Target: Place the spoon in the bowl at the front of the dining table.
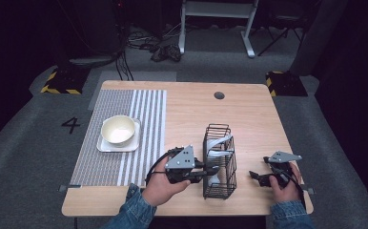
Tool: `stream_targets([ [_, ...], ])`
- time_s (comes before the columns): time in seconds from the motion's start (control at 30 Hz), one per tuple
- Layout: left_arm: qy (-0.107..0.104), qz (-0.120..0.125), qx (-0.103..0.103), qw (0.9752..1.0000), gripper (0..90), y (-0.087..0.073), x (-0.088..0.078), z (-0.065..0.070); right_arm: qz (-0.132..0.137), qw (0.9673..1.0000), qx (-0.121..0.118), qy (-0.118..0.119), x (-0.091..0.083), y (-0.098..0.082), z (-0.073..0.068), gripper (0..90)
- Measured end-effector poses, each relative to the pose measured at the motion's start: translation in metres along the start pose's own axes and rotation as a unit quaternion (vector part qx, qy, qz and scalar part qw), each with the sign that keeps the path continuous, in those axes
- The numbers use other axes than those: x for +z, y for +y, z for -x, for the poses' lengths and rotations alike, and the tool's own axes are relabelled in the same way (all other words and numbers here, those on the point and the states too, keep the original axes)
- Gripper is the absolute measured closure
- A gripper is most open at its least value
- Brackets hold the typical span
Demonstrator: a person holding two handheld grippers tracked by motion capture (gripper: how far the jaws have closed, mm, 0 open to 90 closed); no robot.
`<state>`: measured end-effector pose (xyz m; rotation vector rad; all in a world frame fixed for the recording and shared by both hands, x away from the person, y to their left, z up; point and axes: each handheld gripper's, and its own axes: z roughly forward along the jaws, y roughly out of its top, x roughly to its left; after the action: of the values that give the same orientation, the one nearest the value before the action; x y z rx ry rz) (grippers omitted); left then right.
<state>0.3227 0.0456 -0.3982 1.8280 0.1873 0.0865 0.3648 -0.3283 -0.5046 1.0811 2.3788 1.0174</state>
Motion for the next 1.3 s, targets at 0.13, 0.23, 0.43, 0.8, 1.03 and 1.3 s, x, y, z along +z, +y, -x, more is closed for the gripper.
stream_targets([
  [0.13, 0.000, 0.008, 0.005, 1.0000, 84.9, 0.009, -0.003, 0.000, 0.000, 1.0000, 0.000, 0.000, 0.000, 0.000, 0.000, 8.9],
  [0.23, 0.001, 0.013, 0.009, 0.9999, 84.9, 0.015, -0.005, 0.000, 0.000, 1.0000, 0.000, 0.000, 0.000, 0.000, 0.000, 8.9],
  [0.43, 0.005, 0.018, 0.018, 0.9997, 84.9, 0.027, -0.011, 0.001, 0.000, 1.0000, 0.000, 0.000, 0.000, 0.000, 0.000, 8.9],
  [0.8, -0.003, 0.036, 0.021, 0.9991, 85.0, 0.045, -0.018, 0.001, 0.000, 1.0000, 0.000, 0.000, 0.000, 0.000, 0.000, 8.9],
  [1.03, -0.007, 0.048, 0.017, 0.9987, 85.0, 0.053, -0.021, 0.002, 0.000, 1.0000, -0.001, 0.000, 0.000, 0.000, 0.000, 8.9],
  [1.3, 0.020, 0.061, 0.002, 0.9979, 85.1, 0.053, -0.034, -0.004, 0.000, 1.0000, 0.000, -0.001, 0.000, 0.000, 0.000, 8.9],
])
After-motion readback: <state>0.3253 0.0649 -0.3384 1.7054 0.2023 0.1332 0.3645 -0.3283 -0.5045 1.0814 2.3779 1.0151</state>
